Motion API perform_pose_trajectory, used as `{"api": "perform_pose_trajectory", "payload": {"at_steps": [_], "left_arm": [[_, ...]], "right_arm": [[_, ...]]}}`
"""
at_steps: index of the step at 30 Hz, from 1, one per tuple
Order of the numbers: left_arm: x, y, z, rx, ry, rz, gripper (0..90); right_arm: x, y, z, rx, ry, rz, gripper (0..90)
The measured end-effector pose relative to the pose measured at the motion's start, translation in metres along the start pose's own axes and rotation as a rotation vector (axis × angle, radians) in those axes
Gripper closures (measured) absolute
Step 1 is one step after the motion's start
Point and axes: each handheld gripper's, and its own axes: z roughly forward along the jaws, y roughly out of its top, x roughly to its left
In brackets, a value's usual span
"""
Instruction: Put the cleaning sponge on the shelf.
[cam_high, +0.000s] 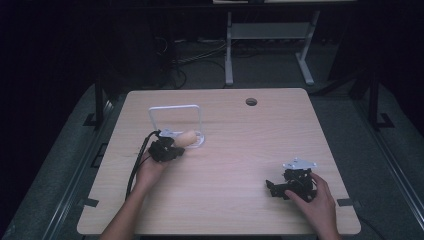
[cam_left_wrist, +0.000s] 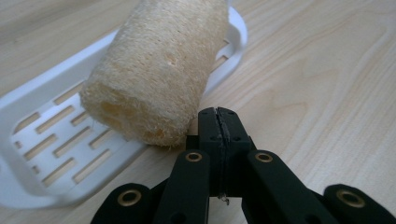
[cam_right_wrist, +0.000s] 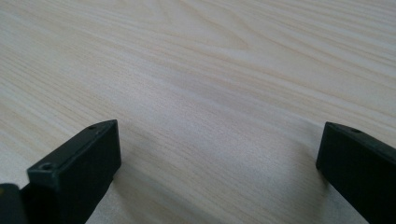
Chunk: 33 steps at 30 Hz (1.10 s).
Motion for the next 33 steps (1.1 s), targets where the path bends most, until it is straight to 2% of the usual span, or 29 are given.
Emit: {"api": "perform_pose_trajectory", "payload": {"at_steps": [10,14,17,23,33], "left_arm": [[0.015,-0.005,-0.008,-0.014,0.042,-0.035,89.0],[0.022,-0.008,-0.012,-0.025,0.062,-0.069,89.0],[0.025,-0.009,-0.014,-0.023,0.073,-0.062,89.0],[0.029,-0.010,-0.014,-0.020,0.083,-0.068,89.0],[0.027,-0.012,-0.018,-0.025,0.077,-0.080,86.1]], "right_arm": [[0.000,0.000,0.000,0.000,0.000,0.000,0.0],[0.000,0.000,0.000,0.000,0.000,0.000,0.0],[0.000,0.000,0.000,0.000,0.000,0.000,0.0],[0.000,0.000,0.000,0.000,0.000,0.000,0.0],[0.000,0.000,0.000,0.000,0.000,0.000,0.0]]}}
